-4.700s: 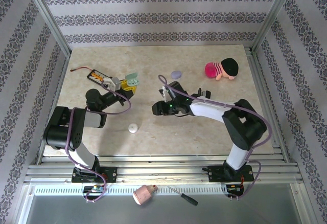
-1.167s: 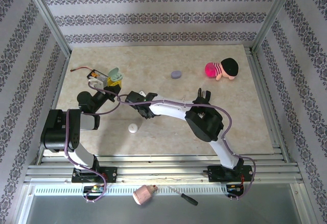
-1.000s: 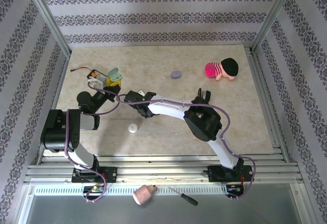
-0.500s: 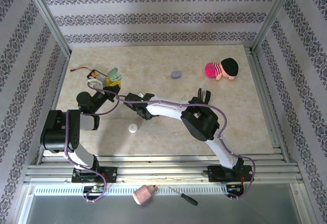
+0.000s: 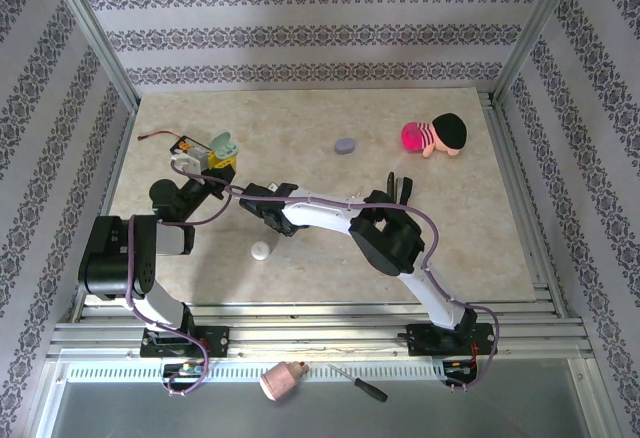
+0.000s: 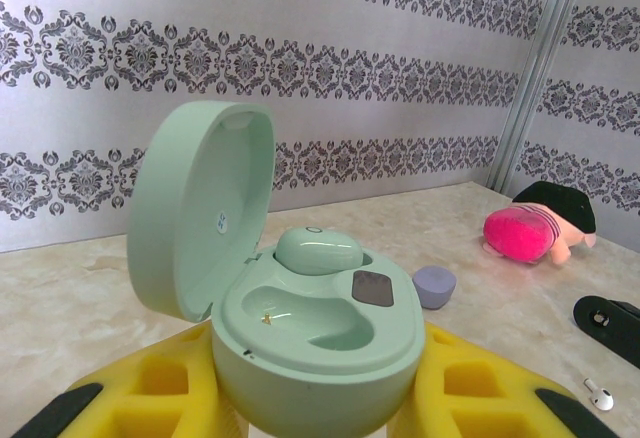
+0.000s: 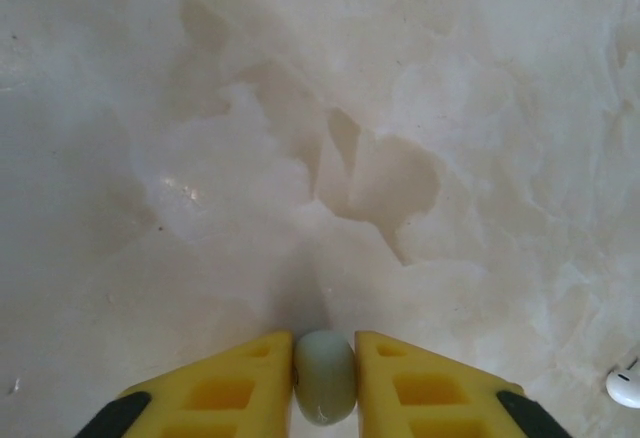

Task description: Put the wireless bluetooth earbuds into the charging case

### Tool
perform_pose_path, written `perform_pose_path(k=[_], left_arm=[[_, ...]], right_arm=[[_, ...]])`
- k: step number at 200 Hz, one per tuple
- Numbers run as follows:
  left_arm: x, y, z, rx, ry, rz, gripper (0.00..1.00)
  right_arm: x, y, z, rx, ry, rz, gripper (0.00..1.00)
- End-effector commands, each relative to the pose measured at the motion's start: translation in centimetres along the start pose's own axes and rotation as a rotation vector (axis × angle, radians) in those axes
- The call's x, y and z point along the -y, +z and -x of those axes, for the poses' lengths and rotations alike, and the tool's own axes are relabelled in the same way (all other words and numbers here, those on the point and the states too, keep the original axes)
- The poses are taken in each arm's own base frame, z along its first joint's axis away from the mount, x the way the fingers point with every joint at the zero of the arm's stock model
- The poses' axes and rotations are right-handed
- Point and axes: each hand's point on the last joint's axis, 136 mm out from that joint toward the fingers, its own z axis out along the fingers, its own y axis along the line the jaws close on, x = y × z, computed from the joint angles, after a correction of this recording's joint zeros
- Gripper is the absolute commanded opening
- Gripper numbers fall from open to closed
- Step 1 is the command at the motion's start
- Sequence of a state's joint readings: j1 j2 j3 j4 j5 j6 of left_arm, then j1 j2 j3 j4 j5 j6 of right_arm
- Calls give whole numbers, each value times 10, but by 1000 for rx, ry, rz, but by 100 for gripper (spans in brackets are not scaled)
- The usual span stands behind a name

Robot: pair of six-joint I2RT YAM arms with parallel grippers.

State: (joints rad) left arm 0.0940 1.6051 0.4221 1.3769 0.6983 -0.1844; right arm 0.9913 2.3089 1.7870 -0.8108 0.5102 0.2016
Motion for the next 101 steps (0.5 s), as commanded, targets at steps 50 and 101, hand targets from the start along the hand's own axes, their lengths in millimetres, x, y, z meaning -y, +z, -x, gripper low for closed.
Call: perform_pose_path(k=[50, 101], left_arm=[[17, -4, 20, 56, 53, -67, 31], [44, 9, 25, 69, 80, -154, 31]], right_arm=[[14, -42, 6, 97, 110, 133, 18], [51, -95, 7, 227, 332, 356, 19]])
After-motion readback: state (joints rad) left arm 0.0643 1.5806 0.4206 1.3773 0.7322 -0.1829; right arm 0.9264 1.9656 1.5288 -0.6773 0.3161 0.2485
